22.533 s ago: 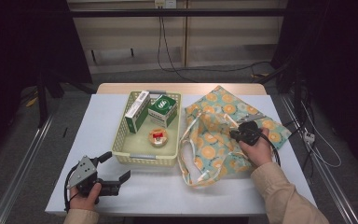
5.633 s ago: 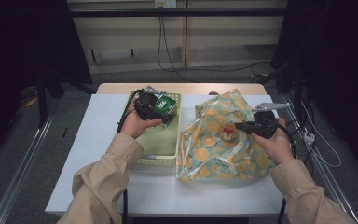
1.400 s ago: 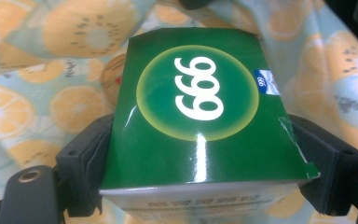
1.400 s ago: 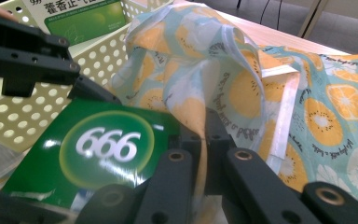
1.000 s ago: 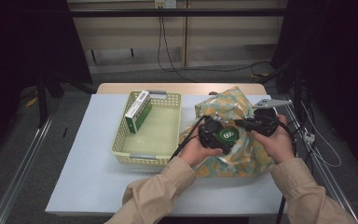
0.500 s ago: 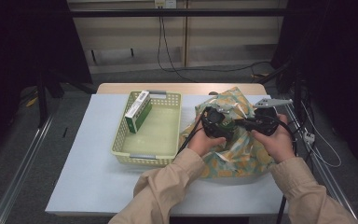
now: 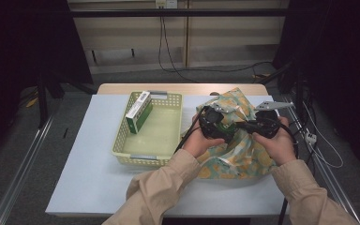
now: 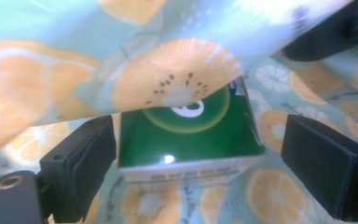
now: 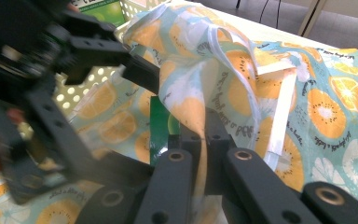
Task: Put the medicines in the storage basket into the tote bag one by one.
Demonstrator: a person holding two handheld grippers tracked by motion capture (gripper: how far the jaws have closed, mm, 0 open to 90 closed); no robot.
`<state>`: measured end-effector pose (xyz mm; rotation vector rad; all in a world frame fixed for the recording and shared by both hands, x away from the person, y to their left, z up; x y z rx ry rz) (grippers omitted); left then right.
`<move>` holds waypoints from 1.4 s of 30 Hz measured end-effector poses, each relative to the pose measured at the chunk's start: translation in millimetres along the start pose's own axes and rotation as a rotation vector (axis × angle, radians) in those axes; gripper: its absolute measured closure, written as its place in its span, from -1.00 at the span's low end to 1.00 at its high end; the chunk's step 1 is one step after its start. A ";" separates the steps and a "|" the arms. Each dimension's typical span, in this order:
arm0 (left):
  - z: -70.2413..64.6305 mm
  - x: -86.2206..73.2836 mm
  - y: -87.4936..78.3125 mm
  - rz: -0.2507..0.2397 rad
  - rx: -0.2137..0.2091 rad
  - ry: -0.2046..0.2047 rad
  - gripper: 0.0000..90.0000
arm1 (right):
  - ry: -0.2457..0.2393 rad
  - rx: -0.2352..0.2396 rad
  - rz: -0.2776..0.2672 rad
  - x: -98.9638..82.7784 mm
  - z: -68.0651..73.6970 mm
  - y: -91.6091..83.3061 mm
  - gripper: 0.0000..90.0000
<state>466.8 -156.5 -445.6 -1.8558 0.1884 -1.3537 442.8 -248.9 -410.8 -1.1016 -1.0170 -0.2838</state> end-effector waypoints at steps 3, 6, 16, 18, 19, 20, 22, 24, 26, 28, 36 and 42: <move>-1.4 1.8 -17.0 -0.013 -0.014 0.002 -0.78 | 0.004 -0.001 0.005 -2.6 -0.2 1.2 1.00; -2.7 2.7 -35.1 -0.026 -0.025 0.011 -0.77 | 0.005 -0.001 0.007 -4.1 0.1 1.9 1.00; 11.2 5.9 -87.8 -0.049 -0.031 0.004 -0.77 | 0.004 -0.003 0.017 -6.3 1.8 5.6 1.00; 18.3 4.4 -96.2 -0.056 -0.026 -0.010 -0.77 | 0.002 -0.004 0.017 -6.3 2.2 5.7 1.00; 22.5 3.1 -100.0 -0.055 -0.019 -0.012 -0.77 | 0.002 -0.004 0.018 -6.3 2.5 5.7 1.00; 28.1 1.6 -103.6 -0.051 0.025 -0.019 -0.77 | 0.001 -0.003 0.019 -6.3 2.8 5.8 1.00; 35.3 -0.7 -111.0 -0.061 0.000 -0.026 -0.77 | 0.001 -0.004 0.020 -6.0 3.2 5.6 1.00; 45.2 -4.2 -118.0 -0.066 0.015 -0.028 -0.77 | -0.003 -0.002 0.017 -5.3 4.0 5.5 1.00; 55.7 -8.7 -123.4 -0.061 0.033 -0.038 -0.77 | -0.003 0.000 0.017 -5.3 4.3 5.6 1.00; 66.2 -13.2 -128.4 -0.057 0.043 -0.050 -0.77 | -0.003 -0.001 0.020 -5.7 4.0 5.9 1.00; 104.4 -32.2 -141.4 -0.044 0.087 -0.074 -0.76 | 0.001 0.000 0.021 -5.6 3.7 6.5 1.00; 139.3 -45.3 -152.4 -0.053 0.151 -0.124 -0.76 | 0.001 0.000 0.021 -5.7 2.8 6.6 1.00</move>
Point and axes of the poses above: each handheld gripper's, and its own axes: y roughly forward along the jaws, x roughly out of its top, z roughly to its left, the point moved 9 cm from there along y, roughly forward along the jaws, and after that the axes turned 1 degree about z, right-handed, at the moved point
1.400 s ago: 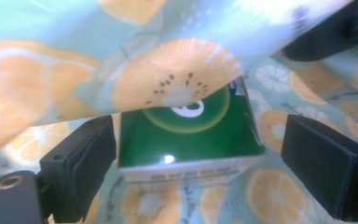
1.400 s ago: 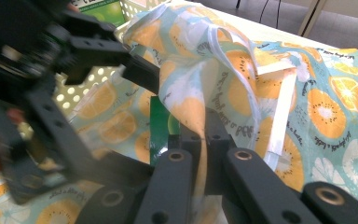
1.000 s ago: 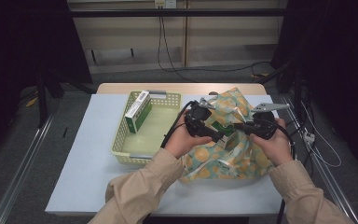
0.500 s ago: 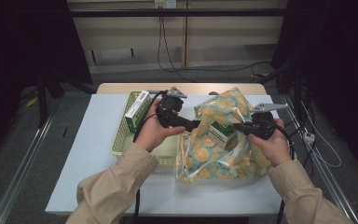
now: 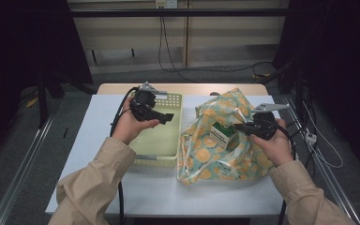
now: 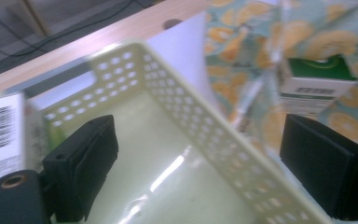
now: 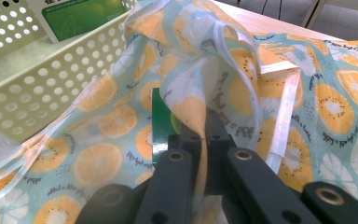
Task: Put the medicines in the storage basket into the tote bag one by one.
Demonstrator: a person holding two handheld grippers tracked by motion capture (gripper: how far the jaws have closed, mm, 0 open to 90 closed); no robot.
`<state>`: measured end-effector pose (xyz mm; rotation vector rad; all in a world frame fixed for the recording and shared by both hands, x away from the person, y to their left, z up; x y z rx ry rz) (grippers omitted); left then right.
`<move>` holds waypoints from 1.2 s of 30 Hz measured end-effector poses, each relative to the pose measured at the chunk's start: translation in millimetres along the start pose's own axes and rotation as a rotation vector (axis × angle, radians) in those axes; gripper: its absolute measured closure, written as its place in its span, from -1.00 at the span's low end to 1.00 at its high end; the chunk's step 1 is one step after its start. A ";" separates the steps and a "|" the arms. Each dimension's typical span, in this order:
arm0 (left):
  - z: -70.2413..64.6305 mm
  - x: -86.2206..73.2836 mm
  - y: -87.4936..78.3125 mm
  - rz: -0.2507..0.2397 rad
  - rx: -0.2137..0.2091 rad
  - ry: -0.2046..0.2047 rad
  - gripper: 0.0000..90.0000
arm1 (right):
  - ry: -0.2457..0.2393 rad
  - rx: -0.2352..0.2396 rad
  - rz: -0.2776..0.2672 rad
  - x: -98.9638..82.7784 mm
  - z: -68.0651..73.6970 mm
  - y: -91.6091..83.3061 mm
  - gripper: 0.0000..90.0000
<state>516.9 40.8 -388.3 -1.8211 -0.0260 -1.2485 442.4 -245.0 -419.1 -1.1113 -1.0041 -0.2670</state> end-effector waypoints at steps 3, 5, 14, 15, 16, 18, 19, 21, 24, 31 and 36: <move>20.7 -2.2 -4.8 -0.009 0.045 -0.010 -0.75 | -0.002 0.000 0.002 0.0 0.3 1.0 1.00; 32.4 -3.9 -6.9 -0.012 0.061 -0.025 -0.75 | -0.006 0.003 0.000 0.4 1.3 2.1 1.00; 72.5 -20.1 -2.5 0.030 0.162 -0.053 -0.70 | -0.006 0.008 -0.001 2.9 1.2 2.4 1.00; 75.5 -22.8 -1.2 0.036 0.165 -0.057 -0.69 | -0.007 0.007 0.001 2.7 1.1 2.5 1.00; 79.1 -25.8 -0.1 0.046 0.177 -0.054 -0.67 | -0.008 0.007 0.002 2.6 1.0 2.4 1.00; 83.8 -30.7 3.2 0.054 0.194 -0.056 -0.63 | -0.008 0.007 0.000 2.7 0.5 1.9 1.00; 85.8 -33.1 4.7 0.061 0.200 -0.061 -0.61 | -0.006 0.007 -0.001 2.6 0.4 1.8 1.00; 89.9 -37.1 6.6 0.083 0.219 -0.059 -0.60 | -0.006 0.006 0.001 2.2 0.2 1.6 1.00; 93.2 -39.8 8.0 0.099 0.234 -0.054 -0.54 | -0.005 0.008 -0.002 2.7 0.0 1.5 1.00; 90.7 -47.8 15.1 0.130 0.240 -0.089 -0.09 | -0.006 0.008 -0.003 2.6 -0.4 1.4 1.00; 85.8 -56.9 22.9 0.184 0.227 -0.094 0.16 | -0.007 0.007 -0.003 2.5 -0.6 0.1 1.00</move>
Point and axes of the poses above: each handheld gripper's, and its own axes: y roughly forward along the jaws, x roughly out of its top, z roughly to its left, the point moved 9 cm from there along y, roughly forward along the jaws, and after that the axes turned 1 degree about z, right-handed, at the moved point
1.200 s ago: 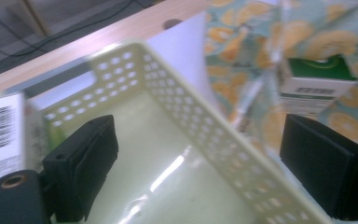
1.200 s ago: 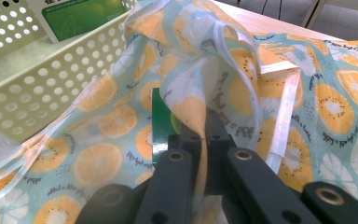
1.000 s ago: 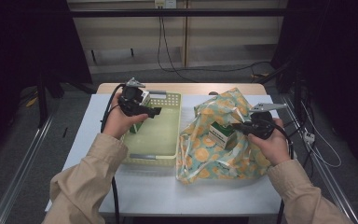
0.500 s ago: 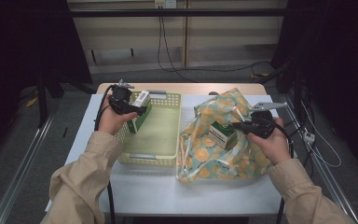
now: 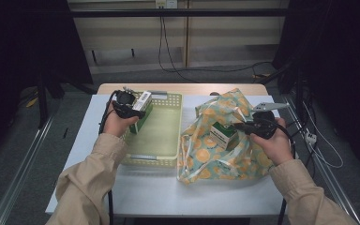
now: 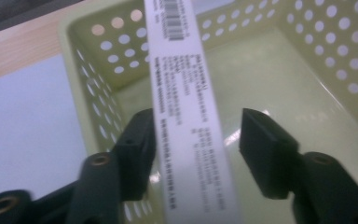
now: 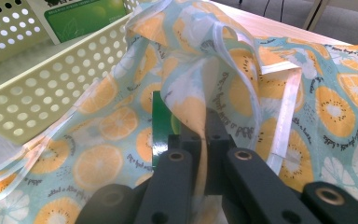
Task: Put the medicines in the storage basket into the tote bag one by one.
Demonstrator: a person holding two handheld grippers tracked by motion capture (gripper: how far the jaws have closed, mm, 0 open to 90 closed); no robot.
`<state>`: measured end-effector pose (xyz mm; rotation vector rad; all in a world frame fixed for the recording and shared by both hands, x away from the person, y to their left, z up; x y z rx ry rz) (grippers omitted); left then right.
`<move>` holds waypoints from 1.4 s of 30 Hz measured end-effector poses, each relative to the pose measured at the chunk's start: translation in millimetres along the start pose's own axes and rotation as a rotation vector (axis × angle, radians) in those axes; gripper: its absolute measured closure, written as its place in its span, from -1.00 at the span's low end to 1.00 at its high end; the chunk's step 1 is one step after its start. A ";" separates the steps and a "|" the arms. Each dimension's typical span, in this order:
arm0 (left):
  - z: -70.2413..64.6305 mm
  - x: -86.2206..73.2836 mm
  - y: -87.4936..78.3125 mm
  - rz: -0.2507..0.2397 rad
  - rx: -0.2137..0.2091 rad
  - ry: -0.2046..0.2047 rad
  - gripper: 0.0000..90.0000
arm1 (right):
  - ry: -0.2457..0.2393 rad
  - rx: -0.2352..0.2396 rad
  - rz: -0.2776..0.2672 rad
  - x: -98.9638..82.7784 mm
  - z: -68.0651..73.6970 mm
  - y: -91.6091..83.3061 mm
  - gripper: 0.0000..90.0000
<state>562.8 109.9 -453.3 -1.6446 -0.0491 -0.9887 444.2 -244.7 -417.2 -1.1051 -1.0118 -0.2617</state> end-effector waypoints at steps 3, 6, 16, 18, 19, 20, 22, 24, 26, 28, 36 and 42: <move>-1.4 0.8 -1.5 0.004 0.009 0.003 0.36 | 0.003 -0.001 0.001 -0.8 -1.2 -1.2 1.00; -6.7 4.3 -6.8 -0.017 -0.016 -0.023 0.38 | 0.007 -0.005 0.000 -1.6 -3.1 -2.2 1.00; -34.3 23.3 -52.8 -0.119 -0.142 0.001 0.39 | 0.008 -0.005 -0.005 -2.8 -2.8 -3.9 1.00; -43.2 27.2 -63.3 -0.138 -0.177 0.030 0.39 | 0.011 -0.005 -0.007 -3.0 -2.8 -4.0 1.00; -48.6 28.9 -67.7 -0.146 -0.190 0.037 0.39 | 0.012 -0.005 -0.005 -3.4 -2.8 -3.8 1.00; -54.2 30.5 -72.0 -0.153 -0.204 0.052 0.39 | 0.012 -0.005 -0.006 -3.6 -2.9 -3.7 1.00; -66.1 32.0 -80.0 -0.157 -0.243 0.093 0.39 | 0.012 -0.007 -0.005 -4.1 -3.5 -3.5 1.00; -79.0 34.2 -86.2 -0.172 -0.275 0.121 0.39 | 0.015 -0.009 -0.005 -4.2 -3.9 -3.7 1.00; -92.9 35.9 -90.3 -0.181 -0.303 0.149 0.39 | 0.017 -0.008 -0.007 -3.7 -3.9 -3.9 1.00; -105.2 37.2 -93.0 -0.183 -0.321 0.178 0.39 | 0.015 -0.009 -0.007 -3.3 -3.3 -4.1 1.00; -149.2 36.1 -98.1 -0.182 -0.413 0.264 0.39 | 0.012 -0.010 -0.009 -2.7 -2.4 -4.3 1.00; -177.5 27.9 -92.3 -0.161 -0.474 0.317 0.39 | 0.010 -0.010 -0.013 -1.1 -1.7 -4.5 1.00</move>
Point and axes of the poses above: each handheld gripper's, and its own axes: y roughly forward along the jaws, x roughly out of its top, z roughly to its left, the point moved 9 cm from there along y, roughly forward along the jaws, and after that the axes turned 1 degree about z, right-handed, at the moved point
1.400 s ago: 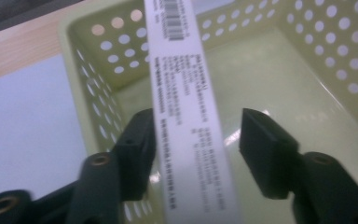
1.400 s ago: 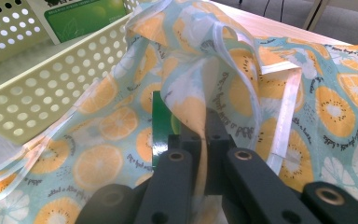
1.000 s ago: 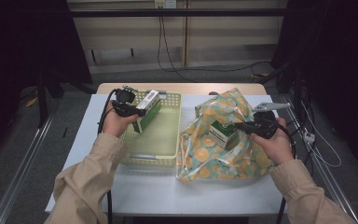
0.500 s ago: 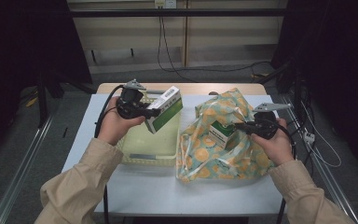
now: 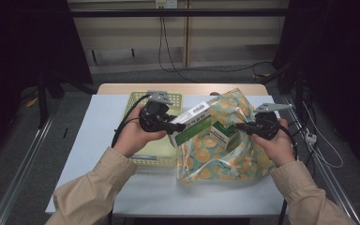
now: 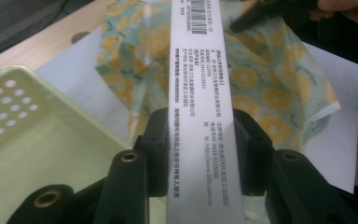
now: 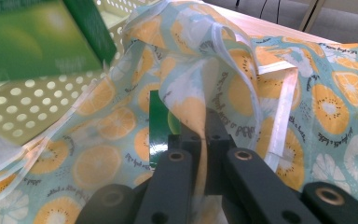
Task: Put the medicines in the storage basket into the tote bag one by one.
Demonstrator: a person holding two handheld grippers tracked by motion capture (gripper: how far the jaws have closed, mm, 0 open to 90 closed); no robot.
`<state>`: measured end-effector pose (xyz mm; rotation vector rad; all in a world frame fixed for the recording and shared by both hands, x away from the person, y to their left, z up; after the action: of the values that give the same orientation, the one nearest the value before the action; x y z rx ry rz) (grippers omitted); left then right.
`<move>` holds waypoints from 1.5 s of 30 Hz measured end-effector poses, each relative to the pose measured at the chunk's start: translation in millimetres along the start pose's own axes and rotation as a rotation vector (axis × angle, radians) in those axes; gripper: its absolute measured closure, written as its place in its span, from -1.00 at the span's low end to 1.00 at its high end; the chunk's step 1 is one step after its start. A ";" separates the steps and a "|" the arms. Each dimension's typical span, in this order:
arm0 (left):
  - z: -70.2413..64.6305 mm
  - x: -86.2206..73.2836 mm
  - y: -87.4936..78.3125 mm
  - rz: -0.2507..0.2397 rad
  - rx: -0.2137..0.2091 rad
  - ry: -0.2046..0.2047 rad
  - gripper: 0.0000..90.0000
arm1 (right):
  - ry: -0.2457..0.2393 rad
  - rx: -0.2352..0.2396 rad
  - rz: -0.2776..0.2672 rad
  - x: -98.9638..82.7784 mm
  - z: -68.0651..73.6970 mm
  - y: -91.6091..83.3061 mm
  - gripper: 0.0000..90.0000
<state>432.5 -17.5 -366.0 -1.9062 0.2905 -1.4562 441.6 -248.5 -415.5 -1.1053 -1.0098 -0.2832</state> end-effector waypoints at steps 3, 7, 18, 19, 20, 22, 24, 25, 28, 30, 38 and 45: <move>-9.9 -0.3 8.2 0.007 -0.021 0.017 0.39 | -0.001 -0.001 -0.005 1.7 0.1 -0.7 1.00; -21.5 4.4 13.0 0.000 -0.067 0.027 0.39 | -0.002 -0.001 -0.007 3.7 0.1 -1.7 1.00; -48.8 -1.6 48.0 0.084 -0.116 0.089 0.39 | -0.006 -0.002 -0.019 9.0 0.1 -9.1 1.00; -50.1 -3.0 51.9 0.096 -0.111 0.089 0.39 | -0.010 -0.001 -0.020 9.2 0.5 -9.5 1.00; -51.6 -3.7 56.4 0.099 -0.111 0.088 0.39 | -0.010 -0.001 -0.019 9.4 0.8 -10.0 1.00; -53.9 -4.8 64.7 0.105 -0.105 0.093 0.39 | -0.012 0.000 -0.021 10.0 1.2 -10.5 1.00; -56.1 -6.2 72.6 0.108 -0.113 0.091 0.39 | -0.009 0.002 -0.023 10.8 1.6 -10.7 1.00; -57.3 -7.1 76.3 0.113 -0.120 0.087 0.38 | -0.012 0.002 -0.024 11.3 1.7 -10.7 1.00; -59.1 -7.8 87.2 0.118 -0.118 0.085 0.38 | -0.012 0.005 -0.025 11.9 2.7 -10.4 1.00; -58.8 -7.1 93.2 0.120 -0.108 0.084 0.39 | -0.013 0.006 -0.024 12.0 2.6 -10.3 1.00; -56.7 -3.3 105.4 0.105 -0.107 0.053 0.38 | -0.010 0.008 -0.027 11.6 1.5 -11.6 1.00; -61.3 -4.0 115.2 0.120 -0.105 0.062 0.38 | -0.013 0.011 -0.028 12.4 3.4 -10.6 1.00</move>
<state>402.3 -122.8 -436.9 -1.8936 0.5115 -1.4464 439.8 -247.3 -398.9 -1.0851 -1.0382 -0.2934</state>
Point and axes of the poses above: each handheld gripper's, and its own axes: y roughly forward along the jaws, x roughly out of its top, z roughly to its left, the point moved 9 cm from there along y, roughly forward along the jaws, and after that the axes turned 1 degree about z, right-handed, at the moved point
